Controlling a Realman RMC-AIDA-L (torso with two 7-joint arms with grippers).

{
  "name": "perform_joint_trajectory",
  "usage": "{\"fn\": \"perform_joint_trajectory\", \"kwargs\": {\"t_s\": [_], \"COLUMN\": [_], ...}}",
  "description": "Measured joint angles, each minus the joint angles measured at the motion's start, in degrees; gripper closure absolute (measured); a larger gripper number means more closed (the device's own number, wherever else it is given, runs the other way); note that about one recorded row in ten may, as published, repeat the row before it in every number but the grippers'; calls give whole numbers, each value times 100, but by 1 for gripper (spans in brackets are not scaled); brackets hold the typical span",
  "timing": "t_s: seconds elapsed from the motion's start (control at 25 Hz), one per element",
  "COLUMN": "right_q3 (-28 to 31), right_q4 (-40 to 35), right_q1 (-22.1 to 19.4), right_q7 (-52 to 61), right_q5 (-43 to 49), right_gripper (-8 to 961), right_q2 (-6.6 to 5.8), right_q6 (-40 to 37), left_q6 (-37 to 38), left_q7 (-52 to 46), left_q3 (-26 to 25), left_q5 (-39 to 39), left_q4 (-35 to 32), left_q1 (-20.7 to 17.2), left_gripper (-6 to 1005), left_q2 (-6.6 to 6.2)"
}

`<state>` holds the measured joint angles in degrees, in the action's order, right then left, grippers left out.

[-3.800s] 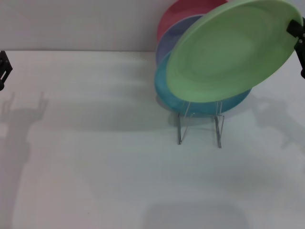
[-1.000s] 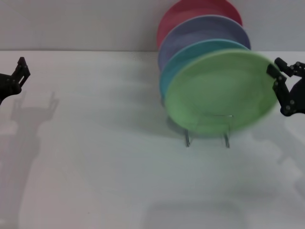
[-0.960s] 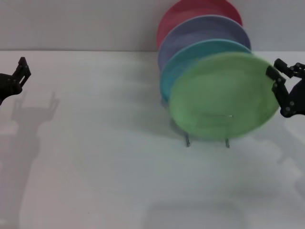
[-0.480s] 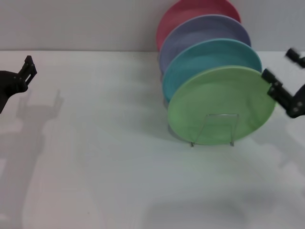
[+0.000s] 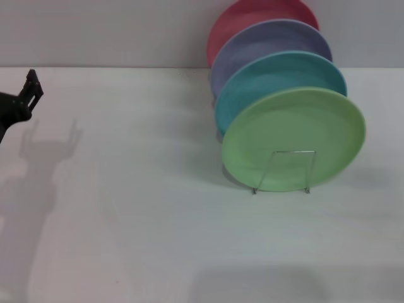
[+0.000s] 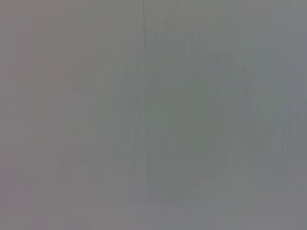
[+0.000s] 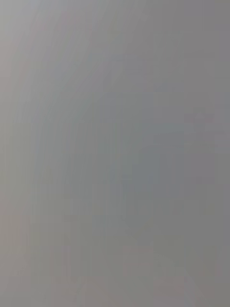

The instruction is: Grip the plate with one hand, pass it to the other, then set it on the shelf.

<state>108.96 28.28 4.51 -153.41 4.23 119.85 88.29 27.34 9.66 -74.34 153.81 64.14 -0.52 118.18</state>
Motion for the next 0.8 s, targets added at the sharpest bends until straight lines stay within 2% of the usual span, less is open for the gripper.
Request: {"fn": "perform_joint_trajectory", "kwargs": {"t_s": [0.04,0.08,0.12,0.16,0.2,0.28,0.32,0.36,0.4,0.52,0.56,0.8], "right_q3": [91,208,208,394,394,478,476,457,457,375,335,221], "right_q4": [-170,-341,-341,-613,-613,-833,-942,-964,-964,-985,-990,-1047], "right_q1": [43,91,91,162,162,204,214,203,203,149,136,132], "right_q7": [53,92,92,109,109,32,-96,-167,-167,-223,-224,-227], "right_q5": [-204,-291,-291,-352,-352,-353,-337,-324,-324,-267,-226,-180], "right_gripper": [346,347,347,347,347,341,336,330,325,308,302,269], "right_q2": [1,2,2,3,3,3,3,3,3,4,3,3], "right_q6": [-121,-268,-268,-488,-488,-595,-635,-643,-643,-587,-560,-546], "left_q6": [0,554,554,1234,1234,1985,2293,3058,3058,4032,4440,4550], "left_q7": [0,-8,-8,-51,-51,-142,-201,-396,-396,-654,-772,-895], "left_q3": [0,116,116,247,247,343,371,428,428,495,517,503], "left_q5": [0,0,0,0,0,-12,-19,-37,-37,-41,-43,-57], "left_q4": [0,-322,-322,-760,-760,-1269,-1545,-2229,-2229,-3268,-3812,-4198], "left_q1": [0,26,26,96,96,195,268,485,485,845,1052,1200], "left_gripper": [197,197,197,197,197,197,197,197,197,197,197,197], "left_q2": [0,7,7,13,13,20,26,38,38,53,59,64]}}
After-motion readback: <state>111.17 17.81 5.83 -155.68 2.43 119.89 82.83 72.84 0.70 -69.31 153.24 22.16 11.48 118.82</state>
